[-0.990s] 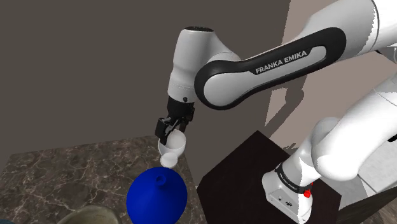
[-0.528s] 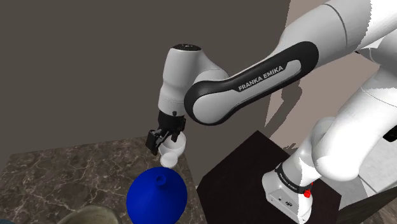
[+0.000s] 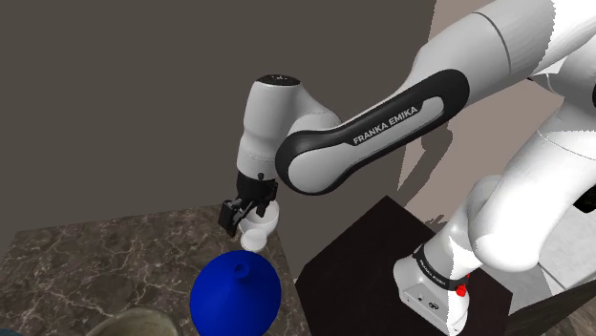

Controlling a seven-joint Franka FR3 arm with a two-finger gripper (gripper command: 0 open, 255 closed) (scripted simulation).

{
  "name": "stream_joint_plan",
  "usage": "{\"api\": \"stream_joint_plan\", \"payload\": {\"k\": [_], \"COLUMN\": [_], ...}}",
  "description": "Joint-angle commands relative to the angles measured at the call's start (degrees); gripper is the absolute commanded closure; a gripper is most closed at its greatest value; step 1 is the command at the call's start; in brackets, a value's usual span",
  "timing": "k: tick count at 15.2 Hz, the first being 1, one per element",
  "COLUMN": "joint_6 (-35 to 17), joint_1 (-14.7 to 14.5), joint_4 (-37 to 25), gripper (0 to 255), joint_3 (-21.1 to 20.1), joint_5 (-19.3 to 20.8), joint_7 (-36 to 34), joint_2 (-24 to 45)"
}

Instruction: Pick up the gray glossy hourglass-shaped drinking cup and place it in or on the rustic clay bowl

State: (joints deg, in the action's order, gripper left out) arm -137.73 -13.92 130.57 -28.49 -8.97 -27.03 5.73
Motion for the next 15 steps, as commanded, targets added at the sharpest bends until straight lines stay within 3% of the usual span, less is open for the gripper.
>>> {"api": "stream_joint_plan", "payload": {"k": [1,2,3,12,15], "joint_6": [0.0,0.0,0.0,0.0,2.3], "joint_1": [0.0,0.0,0.0,0.0,0.2], "joint_4": [0.0,0.0,0.0,0.0,-0.7], "gripper": [0,0,255,255,255], "joint_3": [0.0,0.0,0.0,0.0,-0.1], "joint_5": [0.0,0.0,0.0,0.0,-0.8], "joint_7": [0.0,0.0,0.0,0.0,0.3], "joint_2": [0.0,0.0,0.0,0.0,-1.7]}}
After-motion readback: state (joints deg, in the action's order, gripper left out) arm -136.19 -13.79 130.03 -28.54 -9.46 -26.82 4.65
